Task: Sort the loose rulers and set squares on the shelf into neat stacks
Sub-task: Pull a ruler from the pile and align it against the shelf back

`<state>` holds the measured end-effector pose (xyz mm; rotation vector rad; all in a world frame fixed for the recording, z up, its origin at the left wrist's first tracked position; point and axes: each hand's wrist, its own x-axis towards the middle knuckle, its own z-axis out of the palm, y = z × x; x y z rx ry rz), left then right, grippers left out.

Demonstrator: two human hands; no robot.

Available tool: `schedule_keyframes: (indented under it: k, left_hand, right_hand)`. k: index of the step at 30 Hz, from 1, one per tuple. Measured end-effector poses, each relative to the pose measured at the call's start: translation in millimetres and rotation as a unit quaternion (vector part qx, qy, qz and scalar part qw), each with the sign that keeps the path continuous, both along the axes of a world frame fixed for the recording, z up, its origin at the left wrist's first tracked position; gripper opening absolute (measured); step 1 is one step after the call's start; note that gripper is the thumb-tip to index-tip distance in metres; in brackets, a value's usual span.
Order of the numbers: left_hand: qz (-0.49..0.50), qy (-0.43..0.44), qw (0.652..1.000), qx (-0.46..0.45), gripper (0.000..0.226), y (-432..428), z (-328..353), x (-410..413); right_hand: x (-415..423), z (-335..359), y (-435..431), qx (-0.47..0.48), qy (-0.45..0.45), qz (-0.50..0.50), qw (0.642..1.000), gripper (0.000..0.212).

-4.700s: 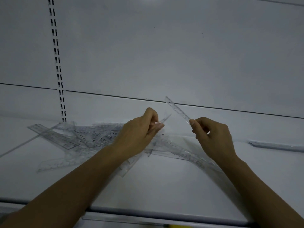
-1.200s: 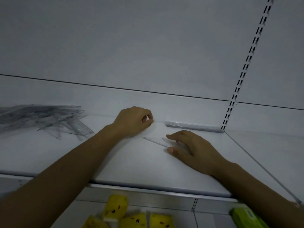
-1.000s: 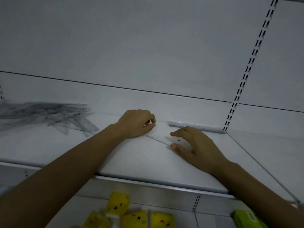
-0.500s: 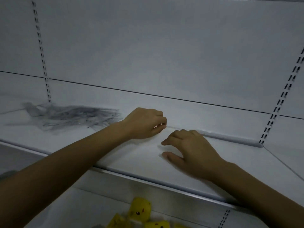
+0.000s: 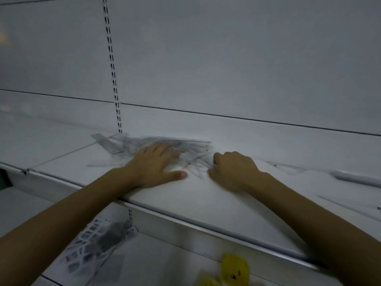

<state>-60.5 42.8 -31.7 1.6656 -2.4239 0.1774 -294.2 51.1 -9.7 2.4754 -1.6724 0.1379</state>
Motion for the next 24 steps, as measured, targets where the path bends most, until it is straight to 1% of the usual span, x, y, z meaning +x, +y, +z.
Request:
schedule_keyframes:
  k: [2,3,5,7,8,9,11,12,15,18,20,22,24]
  left_hand:
    - [0.003,0.072,0.997,0.036,0.091,-4.4,-9.5,6.3]
    - [-0.004,0.075,0.997,0.035,0.088,-8.2,-9.5,6.5]
    - [-0.025,0.038,0.998,0.03,0.08,-12.3,-5.4,4.9]
    - [-0.054,0.019,0.998,0.001,0.066,-17.3,0.7,6.4]
    - [-0.07,0.007,0.997,-0.018,0.063,-20.7,3.9,8.6]
    - [-0.091,-0.006,0.995,-0.037,0.066,-24.2,7.0,9.9]
    - [-0.141,-0.008,0.989,-0.054,0.074,-32.5,14.5,8.6]
    - [-0.163,0.008,0.986,-0.042,0.074,-36.5,17.8,5.5]
    - [-0.209,0.087,0.974,0.019,0.062,-45.8,18.6,-8.1]
    - [-0.241,0.086,0.966,-0.022,0.037,-50.9,10.6,-11.3]
    - [-0.257,0.099,0.96,-0.044,0.026,-52.3,9.1,-4.8]
    - [-0.262,0.108,0.957,-0.063,0.021,-54.7,9.5,1.7]
    - [-0.259,0.111,0.956,-0.077,0.026,-57.0,10.8,3.7]
  right_hand:
    - [7.0,-1.0,-1.8,-0.017,0.019,-0.011,1.0,0.033]
    - [9.3,2.3,-1.2,-0.016,0.033,-0.018,0.999,0.033]
    - [13.0,11.3,0.0,-0.001,0.062,-0.039,0.997,0.035]
    - [18.1,16.8,-2.3,-0.003,0.074,-0.058,0.996,0.036]
    - [21.4,15.4,-3.0,-0.011,0.073,-0.066,0.995,0.036]
    - [24.5,11.5,-3.0,-0.022,0.066,-0.075,0.995,0.036]
    - [26.9,-0.2,-2.1,-0.044,0.021,-0.095,0.994,0.037]
    - [26.0,-5.7,-1.0,-0.05,-0.016,-0.107,0.993,0.039]
    - [22.0,-13.1,-0.5,-0.044,-0.126,-0.141,0.981,0.041]
    - [19.5,-15.4,-4.1,-0.035,-0.162,-0.156,0.974,0.042]
    - [19.2,-15.5,-6.6,-0.03,-0.188,-0.155,0.969,0.04]
    - [19.9,-15.2,-8.5,-0.031,-0.227,-0.145,0.963,0.036]
    - [21.1,-16.2,-9.7,-0.042,-0.236,-0.135,0.962,0.033]
